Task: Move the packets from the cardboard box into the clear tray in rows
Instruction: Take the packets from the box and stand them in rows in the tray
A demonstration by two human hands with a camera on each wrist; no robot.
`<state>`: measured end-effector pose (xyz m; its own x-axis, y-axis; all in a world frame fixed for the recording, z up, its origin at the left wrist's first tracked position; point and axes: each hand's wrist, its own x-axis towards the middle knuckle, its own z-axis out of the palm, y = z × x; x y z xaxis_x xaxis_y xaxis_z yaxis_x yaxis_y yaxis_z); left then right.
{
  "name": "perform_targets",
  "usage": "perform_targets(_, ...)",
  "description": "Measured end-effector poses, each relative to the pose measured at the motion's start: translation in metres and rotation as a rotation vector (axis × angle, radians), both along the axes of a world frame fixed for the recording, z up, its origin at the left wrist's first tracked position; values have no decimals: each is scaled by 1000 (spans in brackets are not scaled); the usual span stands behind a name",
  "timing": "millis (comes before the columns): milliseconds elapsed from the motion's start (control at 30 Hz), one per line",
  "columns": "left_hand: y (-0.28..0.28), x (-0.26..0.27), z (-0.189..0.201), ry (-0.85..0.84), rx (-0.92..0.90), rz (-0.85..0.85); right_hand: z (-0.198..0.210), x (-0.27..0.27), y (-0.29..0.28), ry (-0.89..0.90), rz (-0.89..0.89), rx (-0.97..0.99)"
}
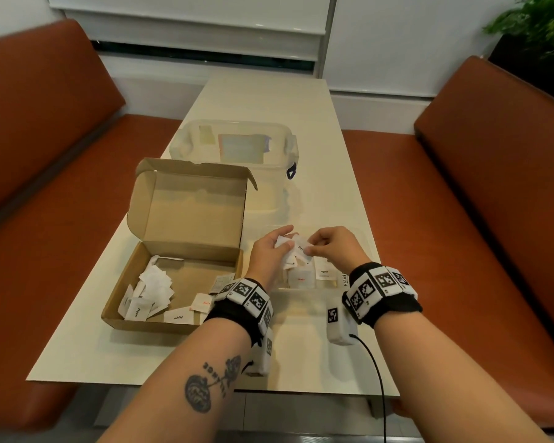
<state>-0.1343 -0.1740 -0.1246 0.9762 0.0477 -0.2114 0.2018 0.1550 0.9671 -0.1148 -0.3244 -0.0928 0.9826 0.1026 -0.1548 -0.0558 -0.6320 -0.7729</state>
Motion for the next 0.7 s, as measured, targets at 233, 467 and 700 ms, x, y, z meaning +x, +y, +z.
perform_targets(233,3,0,-7,14,-142,65,-7,3,-33,13,-16,-440)
perform_targets(467,1,-2,-5,28,-173,45,-26,-2,-22,-3,134,-631)
perform_targets(700,1,-4,-1,23,-179,34,-36,-7,-21,-109,128,-627)
